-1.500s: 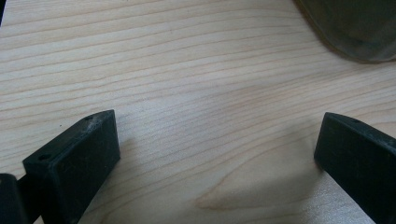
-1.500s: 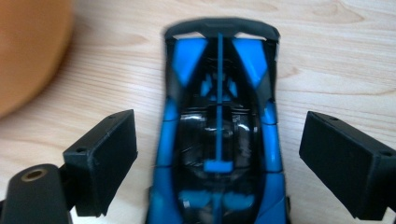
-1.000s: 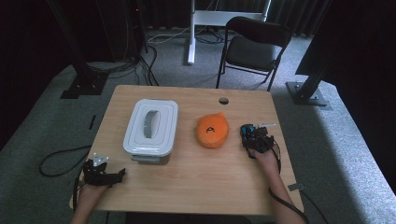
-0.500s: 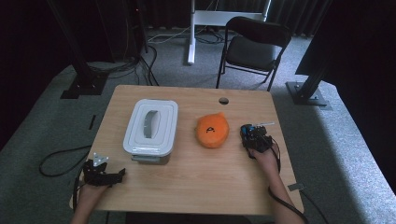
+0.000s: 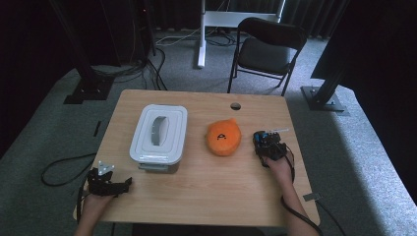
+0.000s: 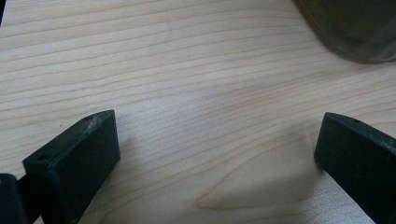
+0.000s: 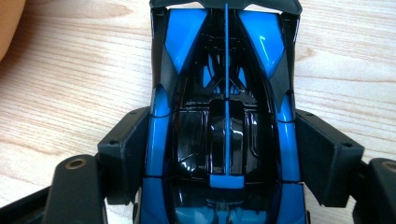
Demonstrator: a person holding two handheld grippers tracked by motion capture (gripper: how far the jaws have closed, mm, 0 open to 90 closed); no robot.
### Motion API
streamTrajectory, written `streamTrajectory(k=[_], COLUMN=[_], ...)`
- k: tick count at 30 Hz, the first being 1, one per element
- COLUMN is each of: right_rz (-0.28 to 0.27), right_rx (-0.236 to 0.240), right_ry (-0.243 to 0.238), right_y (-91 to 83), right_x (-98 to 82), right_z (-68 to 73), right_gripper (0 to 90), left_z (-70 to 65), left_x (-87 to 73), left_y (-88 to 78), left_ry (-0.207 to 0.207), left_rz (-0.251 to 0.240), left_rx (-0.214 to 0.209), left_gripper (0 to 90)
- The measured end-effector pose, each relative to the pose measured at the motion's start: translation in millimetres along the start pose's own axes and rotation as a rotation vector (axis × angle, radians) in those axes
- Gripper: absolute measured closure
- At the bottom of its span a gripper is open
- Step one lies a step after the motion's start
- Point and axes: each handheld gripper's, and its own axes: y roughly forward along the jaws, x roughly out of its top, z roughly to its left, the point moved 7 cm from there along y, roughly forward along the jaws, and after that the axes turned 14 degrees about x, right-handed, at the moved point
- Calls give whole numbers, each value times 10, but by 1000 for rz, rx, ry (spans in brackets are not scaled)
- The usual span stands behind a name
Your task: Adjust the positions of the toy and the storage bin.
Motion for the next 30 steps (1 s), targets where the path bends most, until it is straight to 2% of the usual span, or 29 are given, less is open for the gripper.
streamTrajectory(k=[4,7,9,10,12,16,21,22,27,28,30], right_rz=[6,-19,-15,-28,-6,-41,-71,-68,-42,-32,-20], right_rx=[8,16,20,4,-5,-3,-15,-27,-42,-61,-65], right_ry=[14,36,32,31,9,41,48,48,56,74,89], right_y=[-20,-114,-137,-161,-180,-296,-472,-529,-561,-565,-564], right_x=[7,49,56,64,61,75,89,67,-49,-120,-157], right_z=[-5,-22,-22,-29,-27,-64,-89,-112,-198,-274,-316], right_gripper=[256,272,273,273,274,274,275,275,276,276,276], left_z=[0,0,0,0,0,0,0,0,0,0,0], left_x=[0,0,0,0,0,0,0,0,0,0,0], left_y=[0,0,0,0,0,0,0,0,0,0,0], left_ry=[0,0,0,0,0,0,0,0,0,0,0], left_rz=[0,0,0,0,0,0,0,0,0,0,0], left_rx=[0,0,0,0,0,0,0,0,0,0,0], left_gripper=[5,5,5,5,5,5,5,5,5,5,5])
